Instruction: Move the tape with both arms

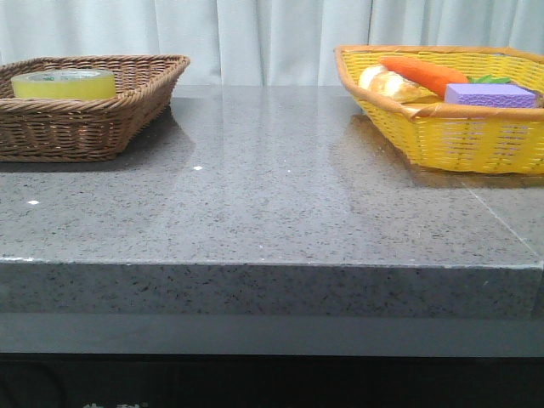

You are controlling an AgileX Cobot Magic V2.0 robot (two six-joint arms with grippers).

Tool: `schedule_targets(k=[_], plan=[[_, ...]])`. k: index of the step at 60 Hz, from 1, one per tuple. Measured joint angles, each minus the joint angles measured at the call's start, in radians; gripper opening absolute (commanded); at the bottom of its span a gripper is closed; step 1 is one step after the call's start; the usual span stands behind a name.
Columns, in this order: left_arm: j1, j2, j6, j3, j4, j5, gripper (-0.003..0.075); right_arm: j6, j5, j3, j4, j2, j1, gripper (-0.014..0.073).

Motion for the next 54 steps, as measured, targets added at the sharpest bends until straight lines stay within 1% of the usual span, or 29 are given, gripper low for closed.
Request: schedule_targets(k=[13,24,54], plan=[[0.0,0.0,0.0,0.0,0.0,0.0,-0.002,0.0,-0.227,0.302,0.0,-0.24,-0.115,-0.0067],[0.0,0.0,0.0,0.0,0.0,0.0,-0.002,0.0,-0.31,0.452,0.0,-0.355,-0.149,-0.0067],[0.0,0.0,0.0,0.0,0.0,0.0,-0.002,0.0,-0.31,0.466,0.0,-0.373,-0.149,-0.0067]])
